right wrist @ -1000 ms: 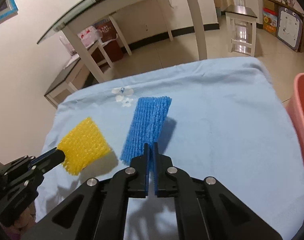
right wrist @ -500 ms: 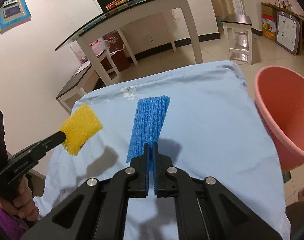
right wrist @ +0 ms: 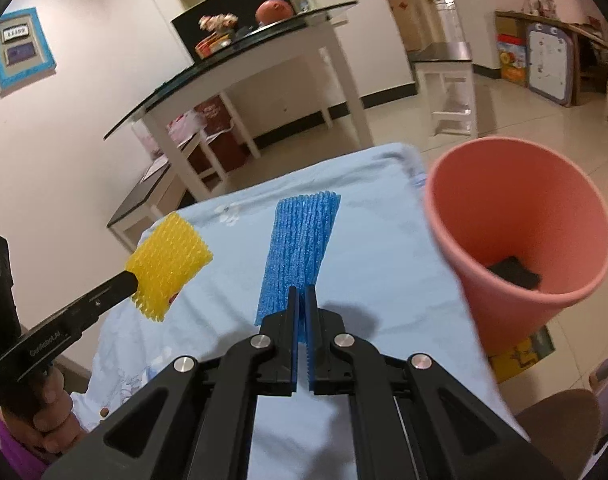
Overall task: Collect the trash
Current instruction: 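Carry both foam nets up and over the pink bucket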
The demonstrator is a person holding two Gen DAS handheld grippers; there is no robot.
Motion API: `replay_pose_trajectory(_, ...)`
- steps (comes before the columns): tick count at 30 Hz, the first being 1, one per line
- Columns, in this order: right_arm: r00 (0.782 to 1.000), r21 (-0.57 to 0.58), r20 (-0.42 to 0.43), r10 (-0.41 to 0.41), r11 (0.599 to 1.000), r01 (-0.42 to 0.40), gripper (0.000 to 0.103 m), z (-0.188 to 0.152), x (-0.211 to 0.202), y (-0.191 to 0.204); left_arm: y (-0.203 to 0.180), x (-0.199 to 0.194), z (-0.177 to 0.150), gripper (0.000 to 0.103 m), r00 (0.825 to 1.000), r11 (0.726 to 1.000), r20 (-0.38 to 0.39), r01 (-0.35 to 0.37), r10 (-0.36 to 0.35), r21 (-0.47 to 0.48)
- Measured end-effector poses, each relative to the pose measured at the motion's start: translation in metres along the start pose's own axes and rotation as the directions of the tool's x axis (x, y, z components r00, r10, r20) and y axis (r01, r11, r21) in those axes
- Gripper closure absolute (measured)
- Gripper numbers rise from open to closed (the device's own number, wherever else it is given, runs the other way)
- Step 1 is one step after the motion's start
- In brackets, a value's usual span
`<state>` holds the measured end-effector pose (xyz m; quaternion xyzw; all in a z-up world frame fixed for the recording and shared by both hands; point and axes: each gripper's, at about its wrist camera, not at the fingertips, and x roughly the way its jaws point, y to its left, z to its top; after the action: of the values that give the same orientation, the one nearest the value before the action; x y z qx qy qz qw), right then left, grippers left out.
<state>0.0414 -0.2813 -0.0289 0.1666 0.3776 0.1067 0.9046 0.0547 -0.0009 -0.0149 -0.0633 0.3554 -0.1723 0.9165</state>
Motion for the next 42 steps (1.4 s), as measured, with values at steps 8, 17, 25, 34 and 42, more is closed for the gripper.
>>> replay_pose_trajectory(8,0.992,0.053,0.085,-0.096,0.994,0.092,0.101,0.007,-0.037,-0.046,-0.046,0.015,0.008,0.096,0.998,0.997,0.015,0.062,-0.063,0.044)
replay_pose_trajectory(17,0.967,0.127,0.154,-0.202,0.975,0.184,0.101,0.018,-0.068,-0.097,-0.094,0.038,0.023,0.096,0.992,0.988,0.009,0.122,-0.123,0.098)
replay_pose_trajectory(25,0.949,0.157,0.166,-0.268,0.957,0.243,0.1,0.023,-0.076,-0.128,-0.131,0.072,0.03,0.096,0.986,0.979,-0.032,0.169,-0.166,0.115)
replay_pose_trajectory(34,0.933,0.181,0.158,-0.324,0.938,0.295,0.1,0.028,-0.07,-0.153,-0.156,0.105,0.031,0.096,0.981,0.973,-0.077,0.188,-0.179,0.133)
replay_pose_trajectory(42,0.926,0.185,0.135,-0.353,0.927,0.326,0.1,0.033,-0.059,-0.17,-0.173,0.134,0.034,0.096,0.977,0.973,-0.119,0.193,-0.178,0.128)
